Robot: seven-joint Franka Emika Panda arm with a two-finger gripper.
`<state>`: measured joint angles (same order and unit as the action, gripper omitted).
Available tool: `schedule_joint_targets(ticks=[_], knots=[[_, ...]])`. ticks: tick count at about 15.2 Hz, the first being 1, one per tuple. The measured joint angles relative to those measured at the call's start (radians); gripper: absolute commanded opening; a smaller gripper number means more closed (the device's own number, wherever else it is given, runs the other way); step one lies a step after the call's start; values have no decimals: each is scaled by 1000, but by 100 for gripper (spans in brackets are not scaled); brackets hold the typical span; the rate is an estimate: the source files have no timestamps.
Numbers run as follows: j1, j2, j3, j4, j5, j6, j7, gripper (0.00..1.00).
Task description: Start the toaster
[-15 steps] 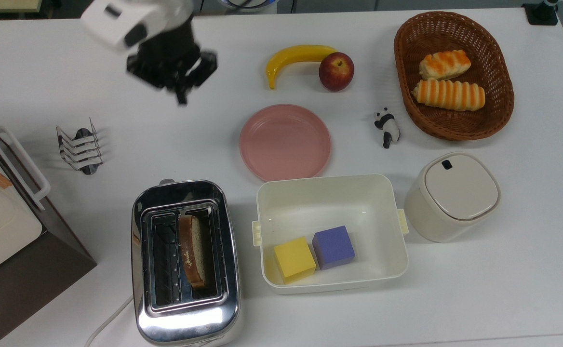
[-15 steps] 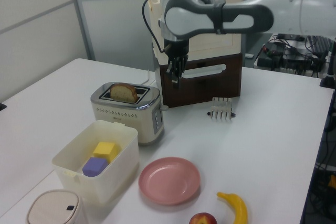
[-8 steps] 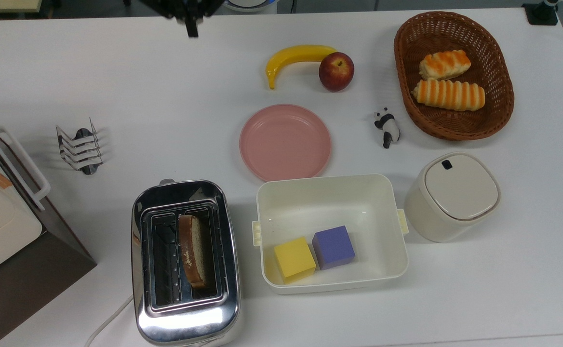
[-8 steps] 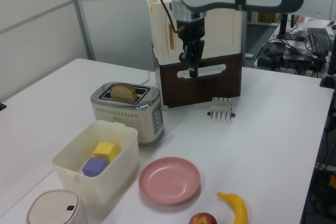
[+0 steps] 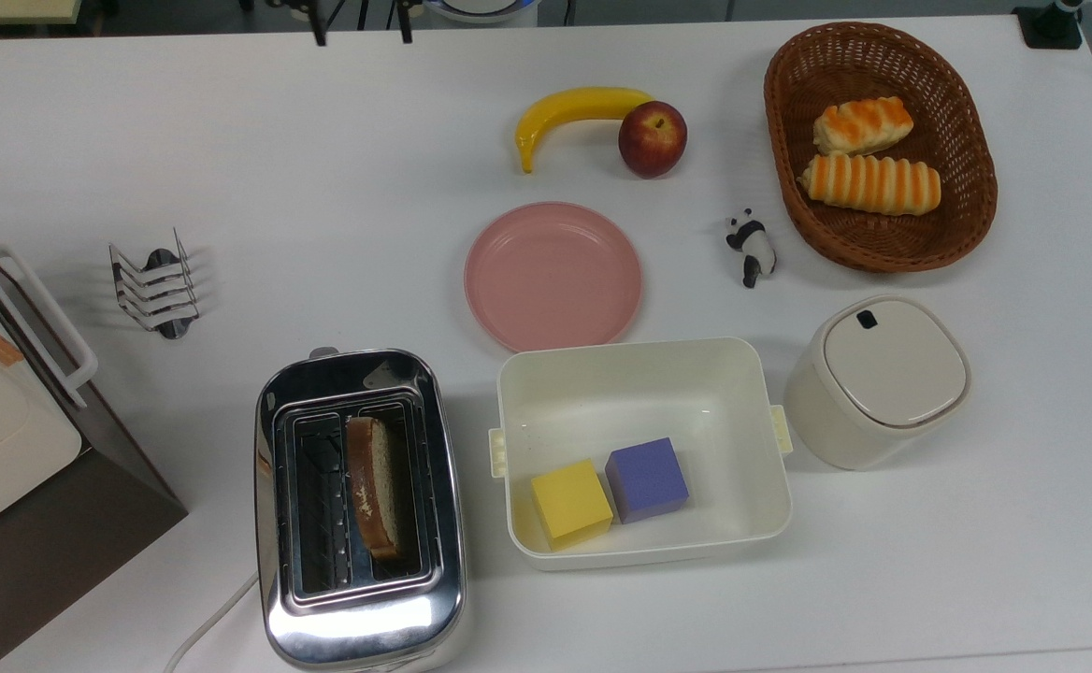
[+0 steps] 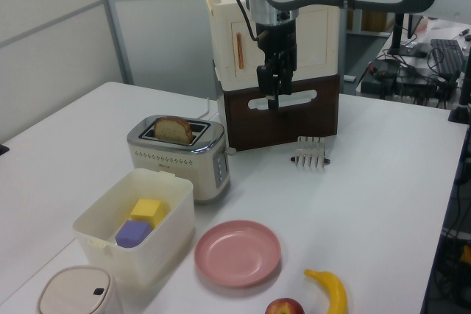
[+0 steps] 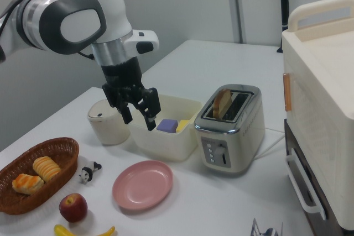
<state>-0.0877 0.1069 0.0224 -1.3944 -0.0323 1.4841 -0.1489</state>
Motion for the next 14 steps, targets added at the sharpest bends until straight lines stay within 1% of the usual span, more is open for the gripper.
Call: schedule_joint_targets(ticks=[5, 14], knots=[[0, 0, 0, -8, -16, 0, 0, 100], [0, 0, 2, -11, -16, 0, 0, 100]])
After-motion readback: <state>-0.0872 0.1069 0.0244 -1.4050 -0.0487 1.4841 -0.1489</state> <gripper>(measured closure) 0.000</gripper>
